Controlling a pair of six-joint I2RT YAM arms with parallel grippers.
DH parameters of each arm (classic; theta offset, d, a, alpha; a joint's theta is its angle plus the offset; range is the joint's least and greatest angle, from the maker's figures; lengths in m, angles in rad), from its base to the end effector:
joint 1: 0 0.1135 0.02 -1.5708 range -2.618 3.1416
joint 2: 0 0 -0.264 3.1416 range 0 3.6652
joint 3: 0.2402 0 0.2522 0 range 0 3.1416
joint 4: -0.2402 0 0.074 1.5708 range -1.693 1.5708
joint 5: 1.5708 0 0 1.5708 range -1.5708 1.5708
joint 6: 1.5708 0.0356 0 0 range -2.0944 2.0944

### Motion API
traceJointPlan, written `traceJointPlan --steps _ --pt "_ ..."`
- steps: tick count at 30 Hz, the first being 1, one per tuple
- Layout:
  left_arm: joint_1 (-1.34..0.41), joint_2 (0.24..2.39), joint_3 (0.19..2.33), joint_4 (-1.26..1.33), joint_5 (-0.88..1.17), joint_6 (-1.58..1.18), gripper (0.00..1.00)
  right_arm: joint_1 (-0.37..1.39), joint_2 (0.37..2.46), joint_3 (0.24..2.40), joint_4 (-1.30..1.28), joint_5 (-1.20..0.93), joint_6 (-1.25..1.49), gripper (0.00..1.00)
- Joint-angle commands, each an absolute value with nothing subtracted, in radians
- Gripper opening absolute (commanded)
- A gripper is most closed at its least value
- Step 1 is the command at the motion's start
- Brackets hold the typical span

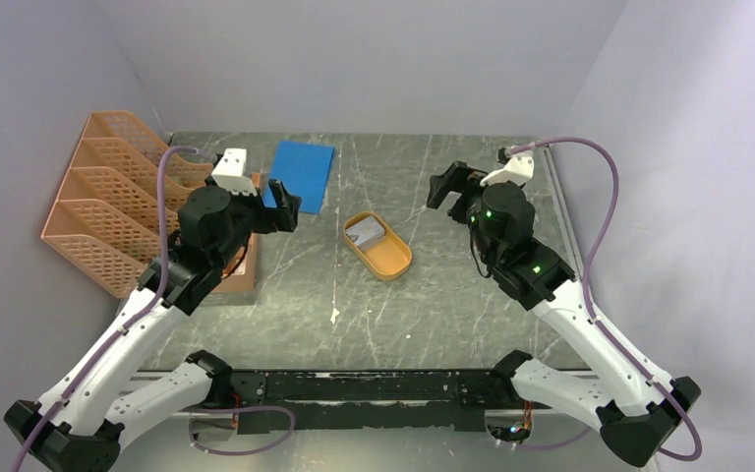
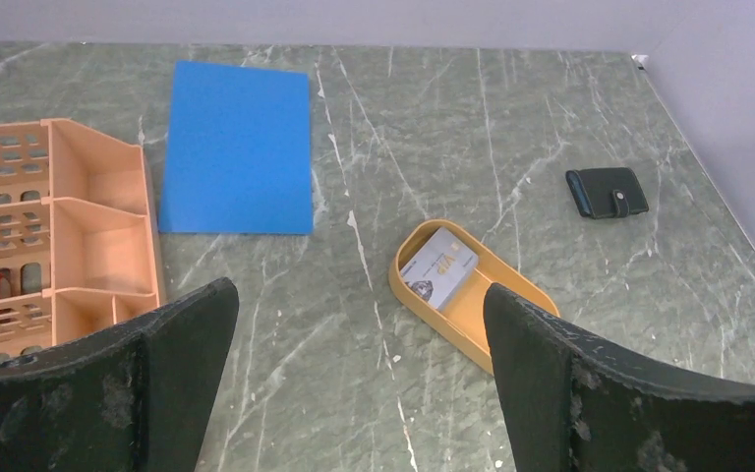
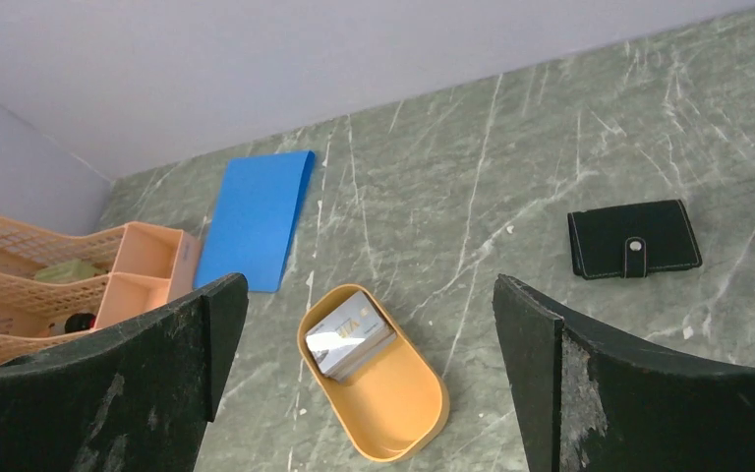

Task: Put the credit cards into the card holder
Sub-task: Move the card holder to the center of the board.

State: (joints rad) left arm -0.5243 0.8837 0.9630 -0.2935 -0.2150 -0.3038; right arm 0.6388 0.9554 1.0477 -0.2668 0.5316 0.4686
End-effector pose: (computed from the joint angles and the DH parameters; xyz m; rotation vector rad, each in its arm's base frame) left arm 0.1754 -0.0927 0.3737 0.0423 1.7974 -0.4038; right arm 0.1786 0.1102 0.3932 0.2411 1.7171 0.3544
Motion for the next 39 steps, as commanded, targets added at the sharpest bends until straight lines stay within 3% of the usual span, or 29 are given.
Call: traceJointPlan --steps 1,12,19,25,31,39 --pt "-0.521 0.889 0.963 -0.234 -0.184 -0.298 0.99 0.631 0.933 1.034 -0.232 0.535 0.452 1.00" --pt "-0.535 0.887 0.939 -0.183 -0.192 -0.291 0.99 0.629 0.923 1.025 -0.220 0.577 0.511 1.00" --pt "-0.535 0.889 0.880 -0.129 -0.136 -0.327 0.99 0.630 0.890 0.977 -0.159 0.430 0.465 1.00" --pt "-0.535 0.941 0.847 -0.077 0.024 -0.351 0.99 0.627 1.009 0.982 -0.259 0.314 0.573 1.00" --pt "-0.546 1.041 0.863 -0.114 0.140 -0.369 0.99 0.625 1.077 0.849 -0.227 0.226 0.687 0.93" --pt "-0.558 1.103 0.856 -0.181 0.038 -0.410 0.99 0.469 1.135 0.731 -0.146 0.151 0.782 0.84"
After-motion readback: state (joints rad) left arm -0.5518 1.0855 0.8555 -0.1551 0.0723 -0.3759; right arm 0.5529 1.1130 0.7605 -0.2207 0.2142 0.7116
